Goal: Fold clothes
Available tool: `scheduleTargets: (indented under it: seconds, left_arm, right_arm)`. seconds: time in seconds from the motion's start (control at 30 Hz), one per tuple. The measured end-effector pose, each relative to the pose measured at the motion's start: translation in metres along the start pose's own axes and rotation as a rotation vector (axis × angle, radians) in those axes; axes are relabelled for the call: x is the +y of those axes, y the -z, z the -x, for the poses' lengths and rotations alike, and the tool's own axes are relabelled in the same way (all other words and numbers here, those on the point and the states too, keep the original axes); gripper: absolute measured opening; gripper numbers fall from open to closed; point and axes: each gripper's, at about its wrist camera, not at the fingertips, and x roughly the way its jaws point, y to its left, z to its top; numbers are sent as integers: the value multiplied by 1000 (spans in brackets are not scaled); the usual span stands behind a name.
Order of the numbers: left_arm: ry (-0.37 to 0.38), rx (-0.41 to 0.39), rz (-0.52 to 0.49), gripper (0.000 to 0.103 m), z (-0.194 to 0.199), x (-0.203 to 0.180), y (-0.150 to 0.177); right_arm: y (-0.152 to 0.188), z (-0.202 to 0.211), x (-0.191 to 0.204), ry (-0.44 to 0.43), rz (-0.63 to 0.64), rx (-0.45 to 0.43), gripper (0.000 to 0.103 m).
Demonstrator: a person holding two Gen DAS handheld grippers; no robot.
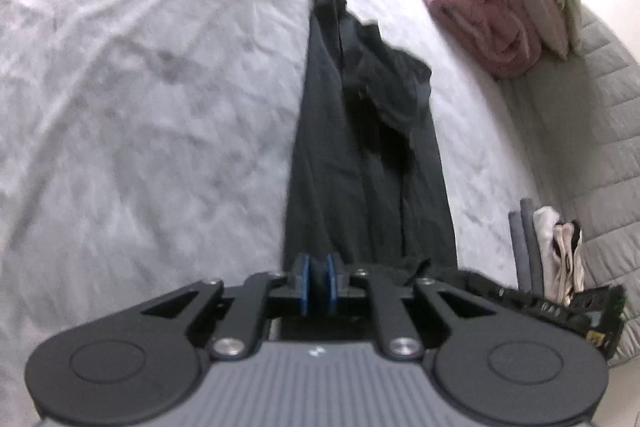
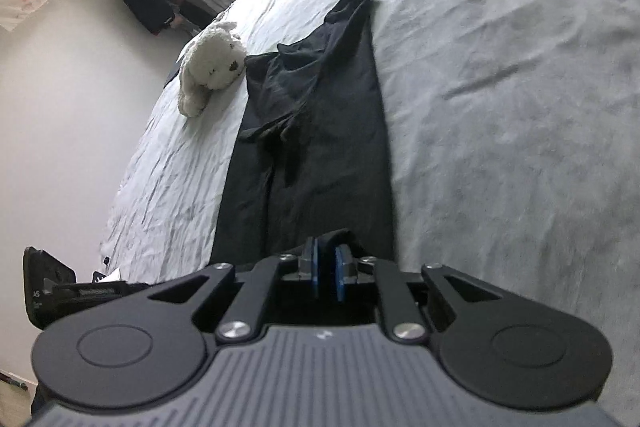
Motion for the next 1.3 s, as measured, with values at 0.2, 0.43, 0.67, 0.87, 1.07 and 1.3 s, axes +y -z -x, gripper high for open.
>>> scheduleTargets:
  seconds: [0.2,0.43,0.67,0.87,1.07,1.3]
  left_arm:
    - [17,-84,-71,18,16,5,-10]
    - [62,-62,-204,28,3,0,-2]
    - [50,-57,-207,47,-15,1,-9]
    - [41,-42,-252,45,-27,-6,-4]
    - [4,-62,-331,27,-27,-16,3]
    - [19,-96,-362,8,-21,-22,4]
  right_arm:
    - [-20,2,7,-9,68,-38,23]
    - [-35,10,14,34,158,-81,43]
    - [-25,-10,25,116,441,11,43]
    - [-23,-25,18,142,452,49,43]
    - [-14,-34,32,148,527,56,33]
    - [-12,-36,34,171,550,36,16]
